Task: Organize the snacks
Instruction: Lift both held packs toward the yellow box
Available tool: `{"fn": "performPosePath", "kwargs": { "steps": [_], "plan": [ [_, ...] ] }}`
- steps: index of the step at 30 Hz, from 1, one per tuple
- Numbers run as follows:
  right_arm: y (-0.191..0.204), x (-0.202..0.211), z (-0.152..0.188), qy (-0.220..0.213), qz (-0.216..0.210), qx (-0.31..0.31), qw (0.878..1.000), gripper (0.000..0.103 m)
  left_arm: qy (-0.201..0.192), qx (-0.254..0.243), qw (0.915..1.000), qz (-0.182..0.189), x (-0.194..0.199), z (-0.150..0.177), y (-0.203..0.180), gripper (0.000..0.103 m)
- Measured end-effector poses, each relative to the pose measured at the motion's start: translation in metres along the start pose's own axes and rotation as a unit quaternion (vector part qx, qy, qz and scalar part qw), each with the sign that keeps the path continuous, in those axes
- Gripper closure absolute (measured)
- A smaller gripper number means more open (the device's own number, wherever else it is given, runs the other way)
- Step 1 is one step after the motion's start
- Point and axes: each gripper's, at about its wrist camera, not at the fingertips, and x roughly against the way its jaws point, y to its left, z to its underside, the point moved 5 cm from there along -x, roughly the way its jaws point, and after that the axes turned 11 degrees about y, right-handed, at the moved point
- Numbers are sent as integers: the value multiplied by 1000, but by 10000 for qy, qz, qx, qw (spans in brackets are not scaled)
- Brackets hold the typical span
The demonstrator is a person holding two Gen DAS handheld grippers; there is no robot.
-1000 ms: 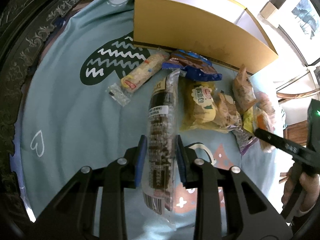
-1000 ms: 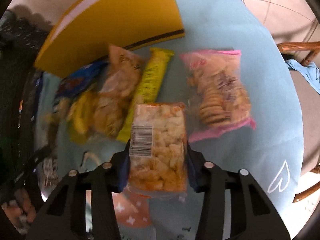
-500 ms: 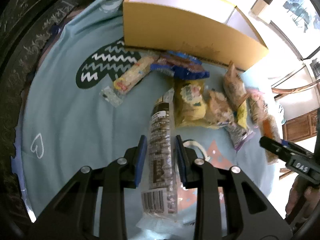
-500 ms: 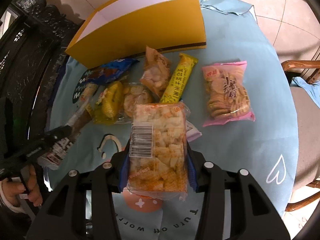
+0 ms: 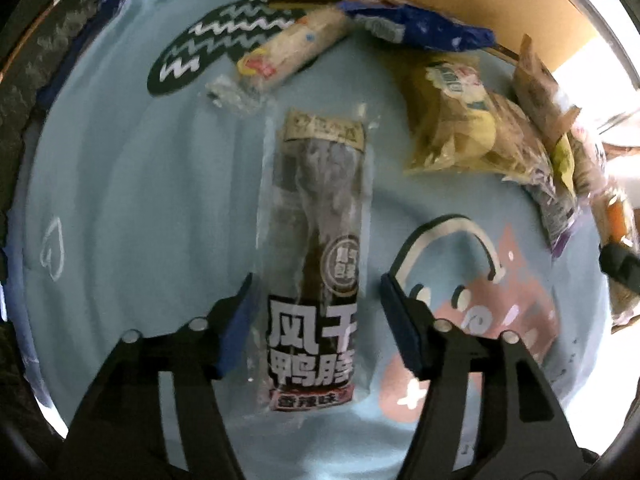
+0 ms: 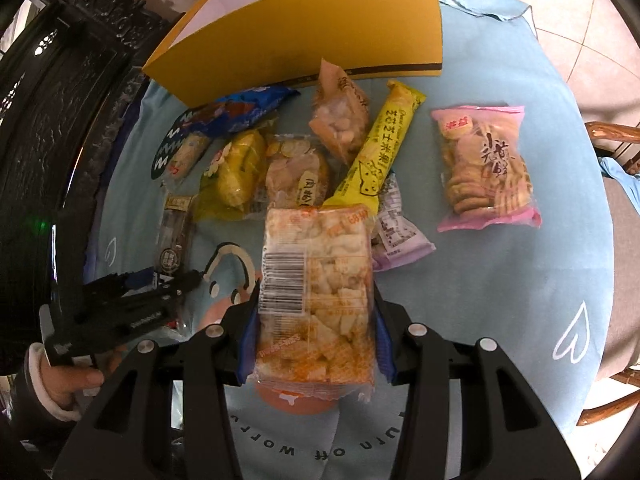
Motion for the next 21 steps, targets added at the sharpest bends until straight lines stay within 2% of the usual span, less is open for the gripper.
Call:
{"fn": "performPosePath", "kwargs": {
  "steps": [2,4,7,14,21],
  "plan": [
    [3,-2,-1,14,11,17,10000,56,-61,-94,9999,127,5,0,-2,73],
    [5,-3,-2,14,19,57,10000,56,-168,-166,9996,148,14,-1,-4,79],
    [9,0,-4,-30,31,152,9999,56,-346,-271,9990,95,30,-2,-7,79],
    [19,18,-10,-251,-41,331,9991,56,-797,-280,9961,263,83,-8,-12,79],
    [34,51,-25,-687,-96,506,9963,56,-1126,-314,9925,364,121,-19,-15,79]
  ]
}}
